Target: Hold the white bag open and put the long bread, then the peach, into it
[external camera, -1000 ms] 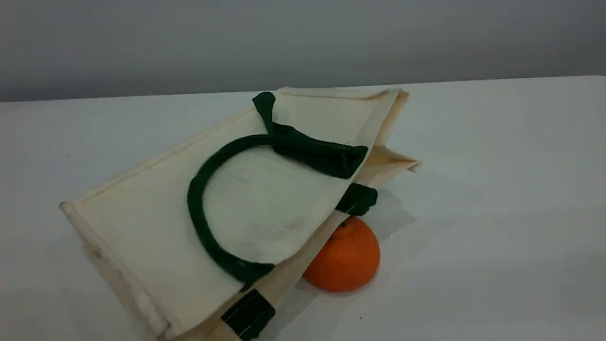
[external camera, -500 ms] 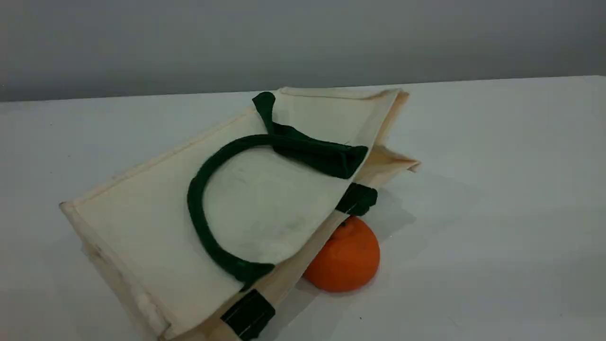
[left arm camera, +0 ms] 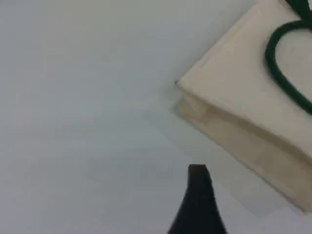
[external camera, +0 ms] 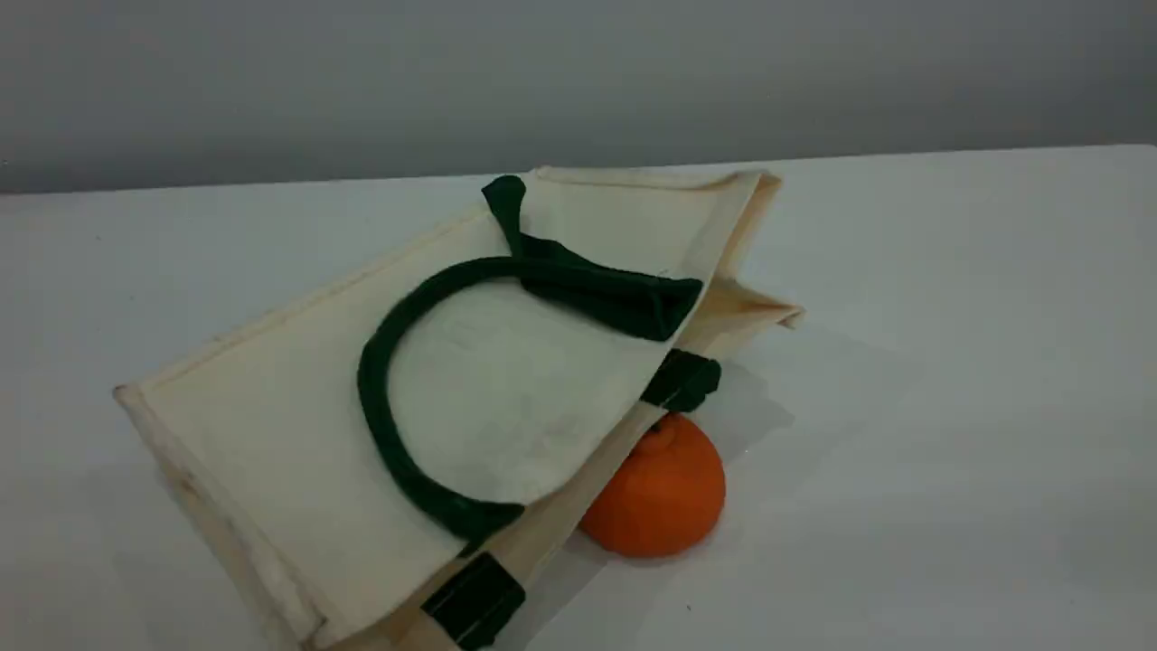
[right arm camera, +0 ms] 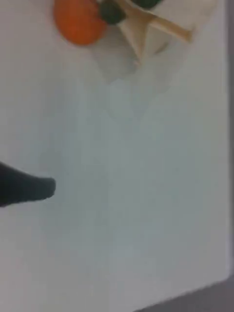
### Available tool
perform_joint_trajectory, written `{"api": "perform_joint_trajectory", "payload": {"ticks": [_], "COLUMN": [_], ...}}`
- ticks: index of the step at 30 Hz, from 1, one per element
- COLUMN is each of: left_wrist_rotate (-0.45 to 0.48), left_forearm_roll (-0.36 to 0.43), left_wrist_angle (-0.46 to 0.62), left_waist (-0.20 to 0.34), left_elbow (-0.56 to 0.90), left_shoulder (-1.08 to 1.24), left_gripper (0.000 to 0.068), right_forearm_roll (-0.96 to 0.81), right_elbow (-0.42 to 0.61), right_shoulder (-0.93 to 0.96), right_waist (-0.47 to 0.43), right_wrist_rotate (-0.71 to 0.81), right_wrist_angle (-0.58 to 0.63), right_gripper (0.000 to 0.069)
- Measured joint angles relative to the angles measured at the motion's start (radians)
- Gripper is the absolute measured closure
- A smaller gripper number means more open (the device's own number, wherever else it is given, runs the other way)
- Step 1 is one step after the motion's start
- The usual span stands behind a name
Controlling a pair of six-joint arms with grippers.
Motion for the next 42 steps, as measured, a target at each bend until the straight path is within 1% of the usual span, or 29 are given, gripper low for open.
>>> {"api": "perform_joint_trajectory", "payload": {"ticks": [5,13,17,30,35,42], "left_wrist_rotate": [0.0,0.0,0.0,0.0,0.0,0.0], "left_forearm_roll": [-0.001,-0.002,-0.003,-0.004,-0.004,-0.004], "left_wrist_angle": [0.001,0.001,0.001,0.001,0.001,0.001], "left_waist": [-0.001,-0.012,-0.022,-0.022,-0.021,-0.021], "left_elbow": [0.0,0.0,0.0,0.0,0.0,0.0], "left_shoulder": [-0.008,-0.015,-0.057,-0.055,-0.055,-0.055], "left_gripper": [0.0177,0.0177,0.0177,0.0177,0.0177,0.0177], "right_forearm_roll": [0.002,0.016,0.028,0.028,0.029,0.028], "right_elbow": [0.0,0.0,0.0,0.0,0.0,0.0], "right_shoulder": [-0.088,-0.111,-0.112,-0.111,-0.111,-0.111], "right_waist": [0.003,0.041,0.041,0.043,0.062,0.062], "right_wrist_rotate": [0.0,0.0,0.0,0.0,0.0,-0.001], "right_wrist_angle": [0.003,0.003,0.003,0.003,0.003,0.003], "right_gripper": [0.0152,0.0152,0.0152,0.0152,0.0152,0.0168]}}
